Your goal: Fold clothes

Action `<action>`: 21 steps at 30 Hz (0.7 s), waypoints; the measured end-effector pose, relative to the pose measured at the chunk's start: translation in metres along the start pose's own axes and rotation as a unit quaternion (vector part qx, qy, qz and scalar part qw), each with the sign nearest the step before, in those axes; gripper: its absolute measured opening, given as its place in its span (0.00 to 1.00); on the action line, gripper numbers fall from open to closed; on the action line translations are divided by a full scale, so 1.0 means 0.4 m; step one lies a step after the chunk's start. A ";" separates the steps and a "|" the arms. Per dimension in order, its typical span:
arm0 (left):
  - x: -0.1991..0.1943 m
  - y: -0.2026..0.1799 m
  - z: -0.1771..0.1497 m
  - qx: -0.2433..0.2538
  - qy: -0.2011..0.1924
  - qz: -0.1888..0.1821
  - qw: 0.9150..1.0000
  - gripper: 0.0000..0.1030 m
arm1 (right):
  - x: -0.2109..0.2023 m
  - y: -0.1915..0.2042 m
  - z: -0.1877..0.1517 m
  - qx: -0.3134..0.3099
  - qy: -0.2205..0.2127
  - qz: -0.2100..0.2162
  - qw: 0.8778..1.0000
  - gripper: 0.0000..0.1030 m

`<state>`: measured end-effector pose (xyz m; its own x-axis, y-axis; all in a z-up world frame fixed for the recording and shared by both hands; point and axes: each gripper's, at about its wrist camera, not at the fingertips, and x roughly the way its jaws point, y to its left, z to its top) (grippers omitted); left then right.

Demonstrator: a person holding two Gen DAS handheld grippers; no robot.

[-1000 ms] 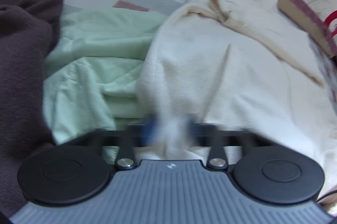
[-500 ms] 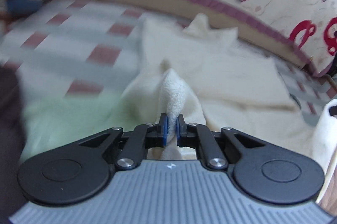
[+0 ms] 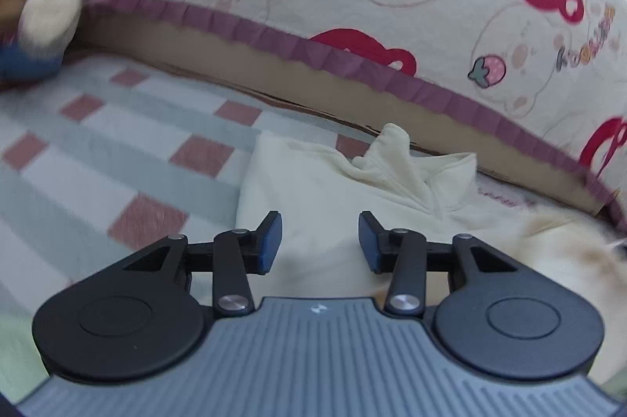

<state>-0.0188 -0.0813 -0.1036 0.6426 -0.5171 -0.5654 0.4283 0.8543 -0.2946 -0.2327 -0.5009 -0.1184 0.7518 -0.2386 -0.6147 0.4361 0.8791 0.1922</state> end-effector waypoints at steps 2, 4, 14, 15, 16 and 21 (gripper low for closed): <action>-0.029 0.025 -0.012 -0.004 -0.003 0.005 1.000 0.48 | 0.041 -0.025 -0.027 0.020 0.015 -0.004 1.000 0.08; -0.060 0.046 -0.028 0.008 -0.003 0.009 1.000 0.50 | 0.066 -0.063 -0.046 0.056 0.030 0.007 0.998 0.09; -0.054 0.046 -0.077 0.014 0.032 -0.007 0.999 0.53 | 0.076 -0.063 -0.065 0.053 0.020 0.006 0.998 0.09; -0.046 0.032 -0.077 0.020 0.036 -0.011 0.999 0.53 | 0.077 -0.060 -0.068 0.048 0.022 0.002 0.999 0.09; -0.041 0.016 -0.075 0.027 0.040 -0.018 0.999 0.53 | 0.078 -0.060 -0.069 0.048 0.021 0.001 0.999 0.09; -0.013 -0.068 -0.053 0.101 0.037 -0.011 0.994 0.60 | 0.077 -0.074 -0.074 0.061 0.014 0.011 0.998 0.09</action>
<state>-0.0474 -0.1006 -0.1091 0.5856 -0.5241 -0.6184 0.5655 0.8107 -0.1516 -0.2372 -0.5220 -0.1658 0.7489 -0.2067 -0.6297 0.4773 0.8273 0.2961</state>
